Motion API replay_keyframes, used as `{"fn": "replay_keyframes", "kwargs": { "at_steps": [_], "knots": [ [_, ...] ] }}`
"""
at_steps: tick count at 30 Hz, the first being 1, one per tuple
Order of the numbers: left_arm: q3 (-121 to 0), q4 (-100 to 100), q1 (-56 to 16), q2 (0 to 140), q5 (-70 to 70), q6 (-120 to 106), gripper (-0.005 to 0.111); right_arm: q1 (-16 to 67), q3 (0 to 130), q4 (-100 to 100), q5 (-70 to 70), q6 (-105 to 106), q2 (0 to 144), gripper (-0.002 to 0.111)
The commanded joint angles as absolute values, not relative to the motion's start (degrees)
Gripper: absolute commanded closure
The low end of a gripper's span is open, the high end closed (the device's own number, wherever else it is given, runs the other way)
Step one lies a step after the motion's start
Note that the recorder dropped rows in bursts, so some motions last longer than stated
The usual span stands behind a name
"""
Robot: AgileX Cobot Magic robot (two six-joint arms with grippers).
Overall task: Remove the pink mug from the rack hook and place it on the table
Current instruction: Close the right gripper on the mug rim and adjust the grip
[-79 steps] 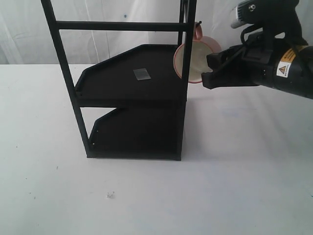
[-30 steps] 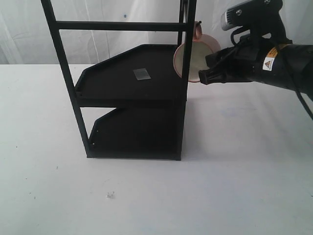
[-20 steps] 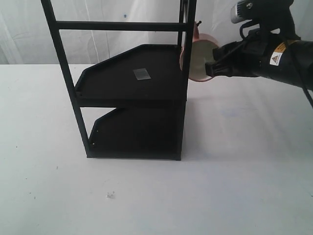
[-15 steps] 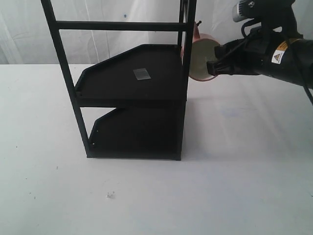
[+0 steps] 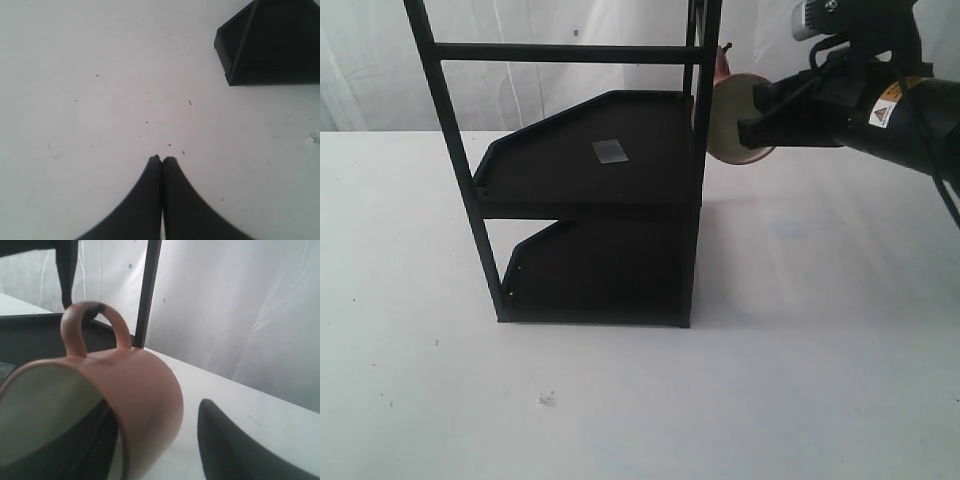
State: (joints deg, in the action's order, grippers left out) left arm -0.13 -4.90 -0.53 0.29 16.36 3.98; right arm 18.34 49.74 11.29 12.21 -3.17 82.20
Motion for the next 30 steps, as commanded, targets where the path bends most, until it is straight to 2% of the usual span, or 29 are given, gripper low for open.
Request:
{"fn": "replay_keyframes", "kwargs": {
  "at_steps": [1, 24, 30],
  "knots": [
    [0.0, -5.3, -0.7, 0.0, 16.3, 4.0, 0.107, 18.2, 50.2, 10.9, 13.9, -1.6, 83.5, 0.062],
    [0.0, -5.3, -0.7, 0.0, 16.3, 4.0, 0.107, 18.2, 50.8, 9.9, 12.6, 0.0, 85.5, 0.062],
    [0.0, -5.3, -0.7, 0.0, 16.3, 4.0, 0.107, 18.2, 50.8, 9.9, 15.9, 0.0, 85.8, 0.062]
  ]
}}
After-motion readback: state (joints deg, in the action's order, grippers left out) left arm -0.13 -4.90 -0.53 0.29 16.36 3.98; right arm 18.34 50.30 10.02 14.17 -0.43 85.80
